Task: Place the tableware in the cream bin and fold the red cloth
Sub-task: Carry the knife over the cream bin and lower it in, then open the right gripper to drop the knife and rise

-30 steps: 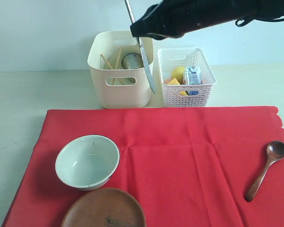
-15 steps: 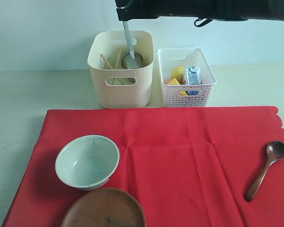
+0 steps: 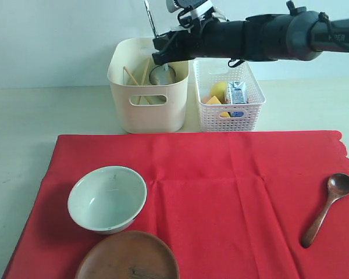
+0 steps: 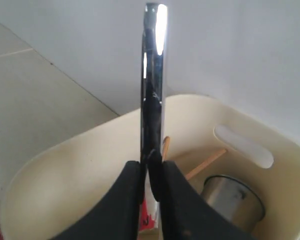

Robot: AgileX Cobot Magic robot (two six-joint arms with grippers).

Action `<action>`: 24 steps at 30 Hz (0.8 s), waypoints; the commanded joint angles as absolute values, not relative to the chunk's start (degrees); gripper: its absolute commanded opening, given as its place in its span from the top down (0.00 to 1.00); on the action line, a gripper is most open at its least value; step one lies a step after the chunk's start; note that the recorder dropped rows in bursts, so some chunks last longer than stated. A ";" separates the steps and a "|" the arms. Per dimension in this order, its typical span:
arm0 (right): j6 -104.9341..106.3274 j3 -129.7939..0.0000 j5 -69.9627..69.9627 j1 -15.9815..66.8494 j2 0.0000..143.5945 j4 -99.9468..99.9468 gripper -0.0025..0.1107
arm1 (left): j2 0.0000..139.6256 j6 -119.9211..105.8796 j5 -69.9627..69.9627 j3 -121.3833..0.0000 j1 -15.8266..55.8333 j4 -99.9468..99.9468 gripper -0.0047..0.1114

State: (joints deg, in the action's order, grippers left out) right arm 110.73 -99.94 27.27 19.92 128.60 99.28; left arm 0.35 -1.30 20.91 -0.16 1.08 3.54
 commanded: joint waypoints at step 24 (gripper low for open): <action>91.11 -100.57 24.54 19.70 126.82 91.00 0.64 | 0.00 -1.24 20.19 0.00 1.38 3.51 0.96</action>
